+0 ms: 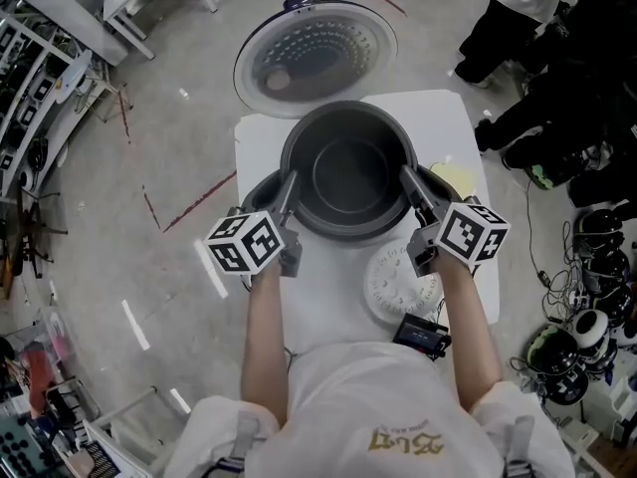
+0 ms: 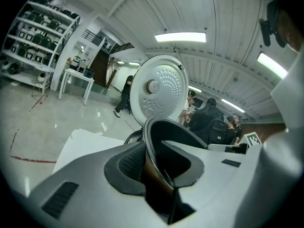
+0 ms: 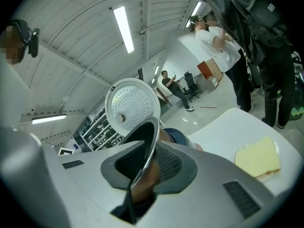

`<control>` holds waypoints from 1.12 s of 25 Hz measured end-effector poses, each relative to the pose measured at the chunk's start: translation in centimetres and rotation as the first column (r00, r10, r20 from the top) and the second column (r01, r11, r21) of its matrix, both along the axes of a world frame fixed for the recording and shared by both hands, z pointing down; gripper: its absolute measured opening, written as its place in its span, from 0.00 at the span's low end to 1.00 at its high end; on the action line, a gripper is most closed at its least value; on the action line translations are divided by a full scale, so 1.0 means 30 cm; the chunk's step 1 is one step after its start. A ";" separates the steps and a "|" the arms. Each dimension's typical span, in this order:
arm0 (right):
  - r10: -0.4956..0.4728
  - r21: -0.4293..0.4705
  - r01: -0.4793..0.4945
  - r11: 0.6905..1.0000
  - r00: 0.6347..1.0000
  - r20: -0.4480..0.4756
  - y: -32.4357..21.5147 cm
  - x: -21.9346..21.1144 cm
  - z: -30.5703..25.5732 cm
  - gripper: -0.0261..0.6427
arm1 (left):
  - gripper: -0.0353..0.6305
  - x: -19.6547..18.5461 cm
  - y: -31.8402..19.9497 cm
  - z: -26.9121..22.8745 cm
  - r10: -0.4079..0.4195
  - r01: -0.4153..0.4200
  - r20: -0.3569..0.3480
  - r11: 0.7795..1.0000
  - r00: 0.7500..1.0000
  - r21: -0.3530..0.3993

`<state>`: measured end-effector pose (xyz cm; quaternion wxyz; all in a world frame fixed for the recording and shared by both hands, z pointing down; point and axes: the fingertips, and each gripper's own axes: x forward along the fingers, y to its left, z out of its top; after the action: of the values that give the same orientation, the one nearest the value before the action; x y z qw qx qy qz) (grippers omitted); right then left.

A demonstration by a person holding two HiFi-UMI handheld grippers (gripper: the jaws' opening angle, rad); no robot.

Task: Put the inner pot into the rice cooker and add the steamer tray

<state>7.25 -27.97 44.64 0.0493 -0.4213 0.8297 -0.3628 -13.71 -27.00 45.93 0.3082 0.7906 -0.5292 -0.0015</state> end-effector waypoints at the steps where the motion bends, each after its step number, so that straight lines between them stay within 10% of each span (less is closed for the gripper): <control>1: -0.001 -0.004 0.001 1.000 1.000 -0.011 -0.001 0.000 0.011 0.16 | 0.23 0.001 -0.001 0.013 0.003 -0.003 0.027 1.000 1.000 -0.009; 22: 0.016 0.071 0.014 0.997 0.912 -0.409 -0.049 0.017 0.127 0.20 | 0.28 0.009 -0.041 0.114 -0.014 0.020 0.344 1.000 0.939 -0.012; 28: 0.041 0.081 -0.009 0.997 0.918 -0.395 -0.035 0.030 0.126 0.25 | 0.35 0.019 -0.032 0.116 -0.025 0.019 0.385 1.000 0.923 0.018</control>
<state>8.16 -29.03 48.40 -0.0985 -0.4944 0.8305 -0.2370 -13.15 -27.98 49.41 0.1927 0.7717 -0.5882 0.1465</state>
